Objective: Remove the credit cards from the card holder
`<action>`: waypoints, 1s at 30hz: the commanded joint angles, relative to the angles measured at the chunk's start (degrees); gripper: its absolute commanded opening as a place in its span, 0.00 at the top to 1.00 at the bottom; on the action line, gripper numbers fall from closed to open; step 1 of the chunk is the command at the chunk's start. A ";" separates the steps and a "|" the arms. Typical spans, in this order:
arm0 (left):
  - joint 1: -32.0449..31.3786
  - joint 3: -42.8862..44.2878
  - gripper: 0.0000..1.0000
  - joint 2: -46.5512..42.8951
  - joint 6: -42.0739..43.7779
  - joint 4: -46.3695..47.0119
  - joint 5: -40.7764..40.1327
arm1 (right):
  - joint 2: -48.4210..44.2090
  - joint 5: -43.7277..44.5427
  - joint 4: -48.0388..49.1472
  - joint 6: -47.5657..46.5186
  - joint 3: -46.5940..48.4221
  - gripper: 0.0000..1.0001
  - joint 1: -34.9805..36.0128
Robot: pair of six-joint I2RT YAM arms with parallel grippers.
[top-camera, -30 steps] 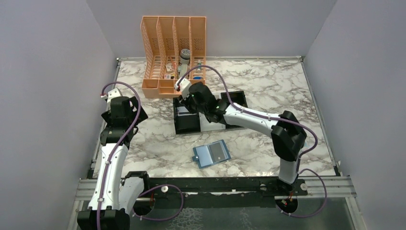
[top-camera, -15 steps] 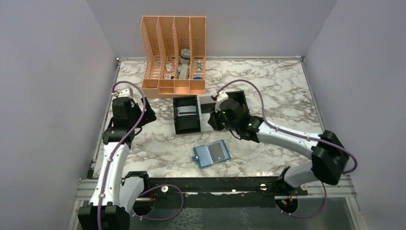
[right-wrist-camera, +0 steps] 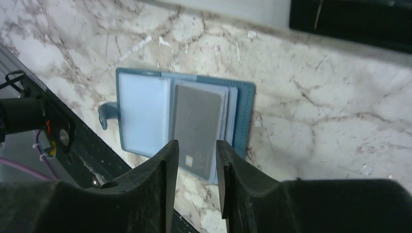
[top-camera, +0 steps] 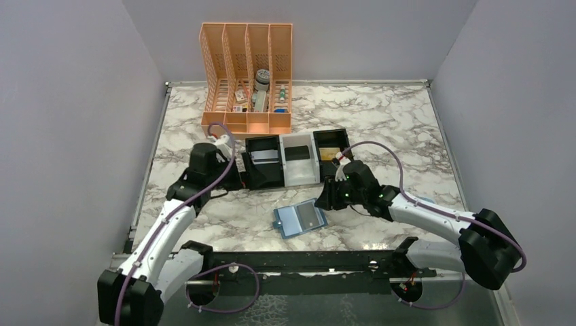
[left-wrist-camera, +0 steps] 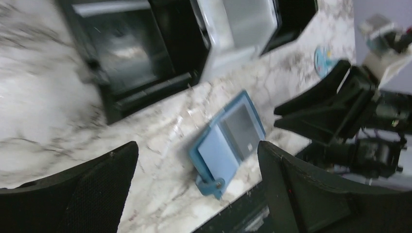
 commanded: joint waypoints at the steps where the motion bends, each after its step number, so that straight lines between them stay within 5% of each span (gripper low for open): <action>1: -12.07 -3.75 0.05 1.38 -8.14 1.08 -10.31 | -0.33 -6.11 2.21 2.96 -1.23 0.64 0.21; 14: -30.85 -8.88 0.12 6.38 -17.84 1.79 -24.69 | 4.92 -9.80 1.65 1.07 -0.44 0.65 0.20; 30: -36.40 -10.83 0.46 11.13 -18.98 3.56 -25.95 | 9.76 -11.41 4.45 1.24 -1.31 0.70 0.24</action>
